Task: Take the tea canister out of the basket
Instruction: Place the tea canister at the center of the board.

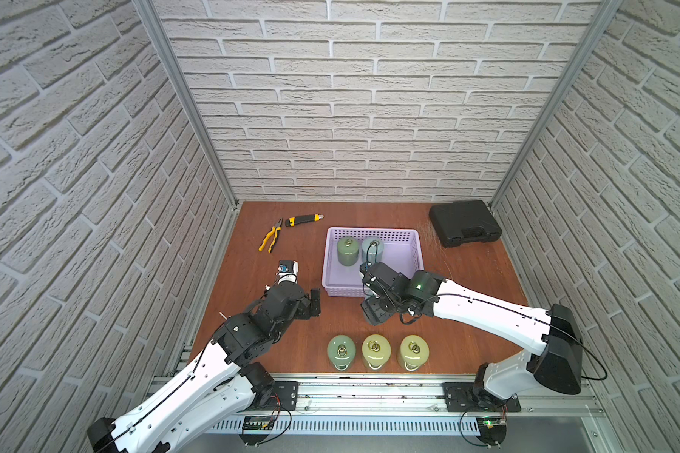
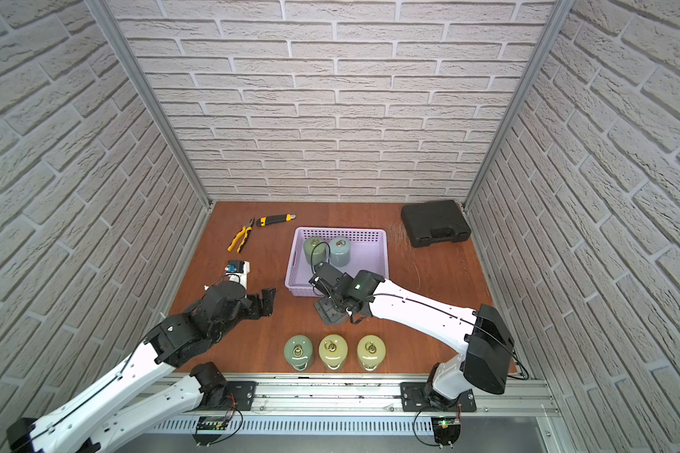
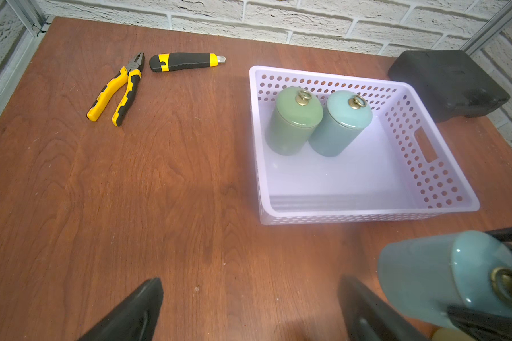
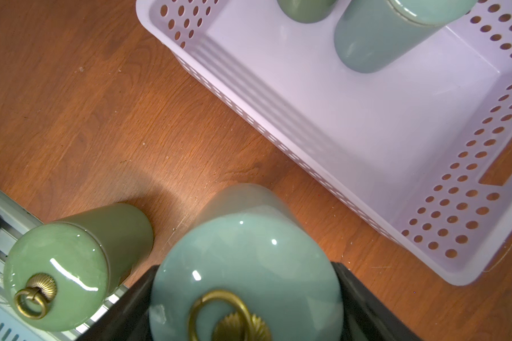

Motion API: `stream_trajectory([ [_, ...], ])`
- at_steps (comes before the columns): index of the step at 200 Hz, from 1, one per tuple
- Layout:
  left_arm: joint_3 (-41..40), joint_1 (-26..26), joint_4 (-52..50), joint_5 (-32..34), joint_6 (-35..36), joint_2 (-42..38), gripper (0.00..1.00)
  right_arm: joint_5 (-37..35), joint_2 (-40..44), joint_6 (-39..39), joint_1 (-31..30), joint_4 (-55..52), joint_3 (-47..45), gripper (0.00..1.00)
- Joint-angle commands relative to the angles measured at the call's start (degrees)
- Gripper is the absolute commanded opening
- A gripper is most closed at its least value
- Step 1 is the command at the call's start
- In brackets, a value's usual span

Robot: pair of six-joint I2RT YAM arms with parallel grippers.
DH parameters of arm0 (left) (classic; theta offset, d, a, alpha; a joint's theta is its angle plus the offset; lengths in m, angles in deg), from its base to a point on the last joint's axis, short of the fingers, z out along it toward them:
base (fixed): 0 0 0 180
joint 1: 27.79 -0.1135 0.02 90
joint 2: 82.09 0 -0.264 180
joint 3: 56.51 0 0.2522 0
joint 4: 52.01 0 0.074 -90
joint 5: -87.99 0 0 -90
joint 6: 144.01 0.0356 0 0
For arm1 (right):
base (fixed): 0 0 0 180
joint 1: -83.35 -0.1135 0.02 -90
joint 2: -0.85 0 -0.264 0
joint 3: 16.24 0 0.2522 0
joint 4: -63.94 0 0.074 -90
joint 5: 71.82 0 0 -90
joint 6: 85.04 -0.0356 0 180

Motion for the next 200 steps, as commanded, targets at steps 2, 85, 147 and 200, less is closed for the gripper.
stream_trajectory([
  [2, -0.04, -0.31, 0.17, 0.86, -0.46, 0.0, 0.98, -1.75, -0.35, -1.76, -1.1, 5.04, -0.4, 0.47],
  [85, 0.21, -0.31, -0.42, 0.68, -0.34, -0.26, 0.98, -3.11, -2.36, -4.95, -2.14, 7.6, -2.99, 0.46],
  [147, 0.13, -0.26, -0.57, 0.68, -0.35, -0.26, 0.98, -2.9, -2.91, -6.37, -2.21, 9.12, -4.96, 0.46],
  [200, 0.29, -0.32, -0.24, 0.51, -0.35, 0.18, 0.98, -2.49, -3.78, -7.11, -2.27, 10.34, -6.06, 0.47],
])
